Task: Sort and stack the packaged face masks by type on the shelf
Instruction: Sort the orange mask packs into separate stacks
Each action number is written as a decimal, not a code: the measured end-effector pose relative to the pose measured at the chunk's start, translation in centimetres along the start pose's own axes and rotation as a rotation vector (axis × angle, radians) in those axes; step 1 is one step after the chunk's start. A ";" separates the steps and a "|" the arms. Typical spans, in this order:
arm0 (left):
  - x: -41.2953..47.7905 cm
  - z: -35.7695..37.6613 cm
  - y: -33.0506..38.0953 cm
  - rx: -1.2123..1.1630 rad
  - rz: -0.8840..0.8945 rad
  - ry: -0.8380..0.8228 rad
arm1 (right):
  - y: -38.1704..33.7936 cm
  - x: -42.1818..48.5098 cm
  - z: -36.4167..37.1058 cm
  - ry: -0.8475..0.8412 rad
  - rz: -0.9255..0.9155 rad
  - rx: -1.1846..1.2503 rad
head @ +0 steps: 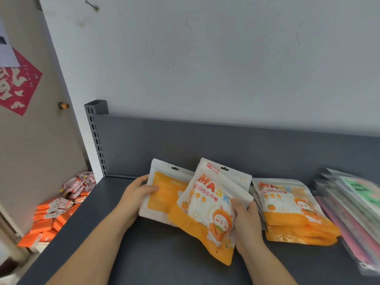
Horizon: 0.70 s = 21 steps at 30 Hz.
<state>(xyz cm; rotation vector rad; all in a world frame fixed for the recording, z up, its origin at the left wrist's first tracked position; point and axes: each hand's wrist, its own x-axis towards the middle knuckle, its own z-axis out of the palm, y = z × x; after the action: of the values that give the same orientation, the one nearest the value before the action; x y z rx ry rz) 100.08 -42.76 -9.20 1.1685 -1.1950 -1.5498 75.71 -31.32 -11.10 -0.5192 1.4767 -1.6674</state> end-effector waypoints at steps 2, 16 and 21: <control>0.0 -1.2 1.3 -0.258 -0.055 -0.036 | 0.1 0.1 0.1 0.014 -0.003 -0.026; -6.6 12.2 1.3 1.195 0.581 -0.361 | 0.3 0.1 0.4 -0.013 -0.157 -0.271; -6.5 13.8 -0.2 1.042 0.513 -0.383 | 0.2 0.0 0.3 0.023 -0.085 -0.225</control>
<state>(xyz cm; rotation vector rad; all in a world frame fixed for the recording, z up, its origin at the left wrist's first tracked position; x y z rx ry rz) 88.03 -33.77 -6.73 1.0191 -2.4882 -0.7248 76.04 -31.51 -11.25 -0.6955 1.6909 -1.5845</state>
